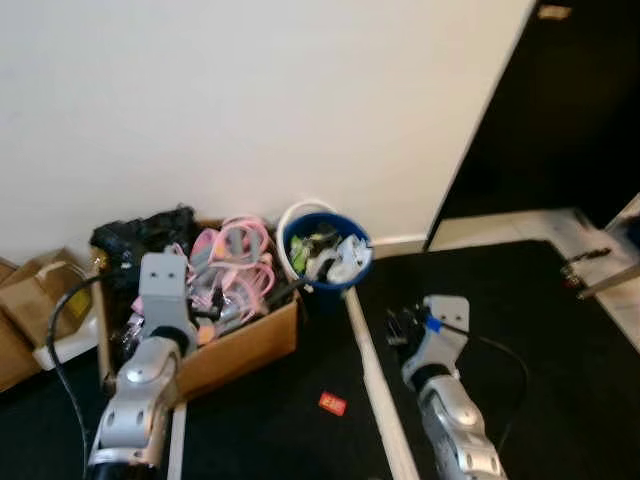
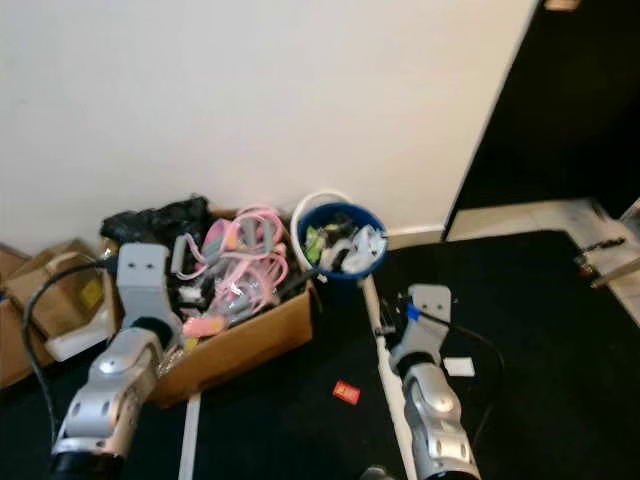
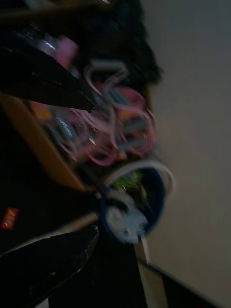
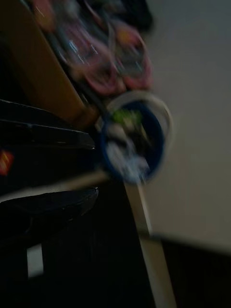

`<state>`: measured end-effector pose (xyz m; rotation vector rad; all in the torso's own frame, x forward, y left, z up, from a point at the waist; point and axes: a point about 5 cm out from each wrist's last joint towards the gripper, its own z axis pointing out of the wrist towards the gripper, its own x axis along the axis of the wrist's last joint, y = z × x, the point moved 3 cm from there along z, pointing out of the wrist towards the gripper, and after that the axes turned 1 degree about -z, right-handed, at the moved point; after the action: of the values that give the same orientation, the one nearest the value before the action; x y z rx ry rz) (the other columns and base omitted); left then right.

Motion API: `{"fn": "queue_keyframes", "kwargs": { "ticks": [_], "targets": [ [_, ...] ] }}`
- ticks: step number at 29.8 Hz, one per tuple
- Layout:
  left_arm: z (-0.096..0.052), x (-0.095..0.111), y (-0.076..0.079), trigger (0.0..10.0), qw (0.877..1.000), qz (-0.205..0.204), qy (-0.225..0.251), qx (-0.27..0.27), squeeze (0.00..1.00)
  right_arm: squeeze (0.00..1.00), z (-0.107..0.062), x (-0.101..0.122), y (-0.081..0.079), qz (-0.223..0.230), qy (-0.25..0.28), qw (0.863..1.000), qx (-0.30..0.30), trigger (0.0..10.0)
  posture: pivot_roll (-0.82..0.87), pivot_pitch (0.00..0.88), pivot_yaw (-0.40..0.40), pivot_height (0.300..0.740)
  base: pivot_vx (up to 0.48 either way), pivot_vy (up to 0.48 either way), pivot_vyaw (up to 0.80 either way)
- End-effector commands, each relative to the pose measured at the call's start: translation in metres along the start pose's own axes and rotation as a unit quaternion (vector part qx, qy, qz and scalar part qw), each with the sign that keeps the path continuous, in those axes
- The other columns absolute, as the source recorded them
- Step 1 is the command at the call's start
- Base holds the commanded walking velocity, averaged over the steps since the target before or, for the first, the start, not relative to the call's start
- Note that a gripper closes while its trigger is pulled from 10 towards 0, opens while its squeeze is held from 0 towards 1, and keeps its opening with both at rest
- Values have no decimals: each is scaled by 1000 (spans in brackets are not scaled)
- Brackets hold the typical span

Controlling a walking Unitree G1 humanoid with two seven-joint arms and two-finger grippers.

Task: Picking trash to rubbish bin

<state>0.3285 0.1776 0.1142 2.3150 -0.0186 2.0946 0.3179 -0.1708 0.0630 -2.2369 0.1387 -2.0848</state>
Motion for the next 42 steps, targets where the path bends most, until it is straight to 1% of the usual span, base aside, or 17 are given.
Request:
{"fn": "queue_keyframes", "kwargs": {
  "ticks": [1, 6, 10, 14, 17, 20, 21, 25, 29, 30, 31, 32, 33, 34, 37, 38, 42],
  "targets": [
    [-3, -7, -5, 10000, 1000, 5, -10, 10, 0, 0, -5, -9, 0, 8, -19, 1000, -6, 10000, 67, 123, 43, 740, 0, 0, -800],
    [-1, -5, -4, 10000, 1000, 7, -4, 6, 0, 0, -5, -8, -1, 1, -19, 1000, -6, 10000, 60, 143, 36, 740, 0, 0, -800],
    [-1, -5, -9, 10000, 1000, -5, -5, 24, 0, 0, -6, -8, -3, -2, -19, 1000, -1, 10000, 55, 138, 37, 740, 0, 0, -800],
    [-3, -10, -7, 10000, 1000, -1, -11, 18, 0, 0, -6, -6, -2, -10, -20, 1000, -4, 10000, 55, 141, 14, 740, 0, 0, -800],
    [-3, -9, -10, 10000, 999, -5, -8, 35, 0, 0, -5, -6, -2, -15, -21, 1000, 1, 10000, 63, 142, 11, 740, 0, 0, -800],
    [-3, -8, -13, 10000, 999, 1, -4, 39, 0, 0, -3, -6, -3, -22, -22, 999, 4, 10000, 60, 150, -11, 740, 0, 0, -800],
    [-4, -7, -13, 10000, 999, 4, -3, 39, 0, 0, -2, -6, -4, -22, -22, 999, 5, 10000, 61, 137, -19, 740, 0, 0, -800],
    [-5, -8, -16, 10000, 999, -11, -3, 50, 0, 0, 1, -3, -8, -27, -23, 999, 20, 10000, 53, 143, -26, 740, 0, 0, -800],
    [-6, -7, -12, 10000, 999, -18, 3, 40, 0, 0, 2, -1, -6, -28, -21, 999, 20, 10000, 51, 144, -31, 740, 0, 0, -800],
    [-7, -4, -4, 10000, 999, -36, 15, 16, 0, 0, 2, -2, -5, -29, -23, 999, 20, 10000, 60, 135, -26, 740, 0, 0, -800],
    [-7, -4, -4, 10000, 999, -36, 15, 16, 0, 0, 2, -2, -5, -29, -23, 999, 20, 10000, 60, 135, -26, 740, 0, 0, -800],
    [-8, -2, 0, 10000, 999, -43, 17, 3, 0, 0, 2, -3, -4, -30, -24, 999, 18, 10000, 56, 137, -20, 740, 0, 0, -800],
    [-8, -1, 3, 10000, 999, -42, 17, -6, 0, 0, 2, -4, -4, -31, -25, 999, 16, 10000, 54, 136, -18, 740, 0, 0, -800],
    [-6, 1, 4, 10000, 999, -25, 24, -10, 0, 0, 2, -3, -2, -28, -23, 999, 10, 10000, 53, 137, -18, 740, 0, 0, -800],
    [-5, 1, -1, 10000, 999, -14, 31, 3, 0, 0, 2, -2, -2, -24, -21, 999, 6, 10000, 49, 129, -11, 740, 0, 0, -800],
    [-4, 1, -4, 10000, 999, -30, 29, 10, 0, 0, 1, -1, -2, -22, -19, 1000, 6, 10000, 49, 129, -11, 740, 0, 0, -800],
    [-4, -1, -2, 10000, 999, -27, 26, -1, 0, 0, -1, 1, 1, -23, -14, 1000, -3, 10000, 38, 132, 8, 740, 0, 0, -800]
  ]
}}
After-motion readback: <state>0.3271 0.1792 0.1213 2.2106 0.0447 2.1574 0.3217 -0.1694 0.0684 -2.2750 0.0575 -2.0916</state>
